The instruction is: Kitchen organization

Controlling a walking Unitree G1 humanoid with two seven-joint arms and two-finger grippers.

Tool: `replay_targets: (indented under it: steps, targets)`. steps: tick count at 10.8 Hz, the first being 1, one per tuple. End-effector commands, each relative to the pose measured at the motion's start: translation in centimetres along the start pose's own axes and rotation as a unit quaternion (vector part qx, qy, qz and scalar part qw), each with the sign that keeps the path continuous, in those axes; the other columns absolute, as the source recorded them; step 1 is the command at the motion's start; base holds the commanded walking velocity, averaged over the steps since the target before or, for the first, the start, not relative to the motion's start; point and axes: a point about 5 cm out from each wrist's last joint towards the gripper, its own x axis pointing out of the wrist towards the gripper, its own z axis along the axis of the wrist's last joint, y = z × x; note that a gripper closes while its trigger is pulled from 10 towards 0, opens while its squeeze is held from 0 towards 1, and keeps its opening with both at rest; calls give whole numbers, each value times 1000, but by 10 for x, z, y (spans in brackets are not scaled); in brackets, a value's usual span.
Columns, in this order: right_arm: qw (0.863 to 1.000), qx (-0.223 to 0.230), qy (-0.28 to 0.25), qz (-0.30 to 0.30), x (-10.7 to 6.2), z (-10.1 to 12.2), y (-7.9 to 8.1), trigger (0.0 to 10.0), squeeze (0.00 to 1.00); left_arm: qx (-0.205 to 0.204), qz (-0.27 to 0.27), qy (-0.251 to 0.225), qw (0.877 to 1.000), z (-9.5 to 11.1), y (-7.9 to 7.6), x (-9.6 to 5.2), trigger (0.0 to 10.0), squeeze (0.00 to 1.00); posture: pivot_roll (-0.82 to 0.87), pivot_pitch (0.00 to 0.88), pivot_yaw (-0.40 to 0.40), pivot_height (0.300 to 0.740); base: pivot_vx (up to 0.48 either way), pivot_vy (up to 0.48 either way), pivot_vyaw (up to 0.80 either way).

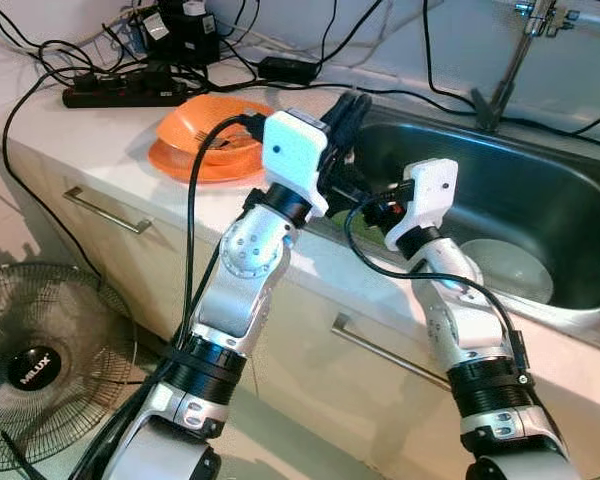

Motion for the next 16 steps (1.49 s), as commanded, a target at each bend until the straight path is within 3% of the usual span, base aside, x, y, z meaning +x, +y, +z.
replay_targets:
  steps: [1,5,10,11,12,16]
  targets:
    - [1000,6,-8,12,1,4,5,10000,0,-11,-18,10,1000,-3,-7,-2,10000,0,121,26,-14,740,0,0,0]
    - [999,25,-7,43,1,4,14,10000,0,-15,-14,5,1000,-2,-7,0,10000,0,123,39,-18,740,0,0,0]
    - [999,33,-13,23,4,7,14,10000,0,-38,-39,23,998,-6,-16,-1,10000,0,124,45,-12,740,0,0,0]
    - [999,32,-14,20,4,7,13,6235,0,-42,-43,25,998,-7,-18,-2,10000,0,124,45,-11,740,0,0,0]
    - [999,32,-16,21,4,7,13,0,0,-43,-46,27,998,-8,-19,-1,10000,0,125,44,-12,740,0,0,0]
    - [999,33,-16,21,6,7,14,0,0,-44,-46,33,997,-9,-18,-2,10000,0,130,43,-13,740,0,0,0]
